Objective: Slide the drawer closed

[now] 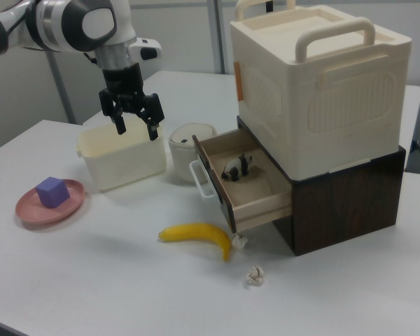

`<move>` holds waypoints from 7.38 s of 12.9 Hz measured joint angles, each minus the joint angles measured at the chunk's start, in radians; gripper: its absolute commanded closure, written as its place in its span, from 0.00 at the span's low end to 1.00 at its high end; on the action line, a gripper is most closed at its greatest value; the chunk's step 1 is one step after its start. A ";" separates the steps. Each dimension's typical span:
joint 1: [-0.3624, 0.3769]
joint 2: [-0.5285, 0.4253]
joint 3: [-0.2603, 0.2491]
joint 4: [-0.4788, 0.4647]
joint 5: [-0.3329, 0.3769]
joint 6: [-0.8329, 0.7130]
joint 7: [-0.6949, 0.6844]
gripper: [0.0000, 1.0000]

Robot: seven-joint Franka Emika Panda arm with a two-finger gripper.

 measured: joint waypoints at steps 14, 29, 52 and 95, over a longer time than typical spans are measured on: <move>0.002 0.000 0.000 -0.008 0.000 0.000 -0.010 0.55; 0.004 0.000 0.002 -0.019 0.001 0.000 0.061 1.00; 0.066 0.099 -0.070 -0.173 -0.055 0.256 0.780 1.00; -0.044 0.085 -0.051 -0.148 -0.204 0.574 0.578 0.98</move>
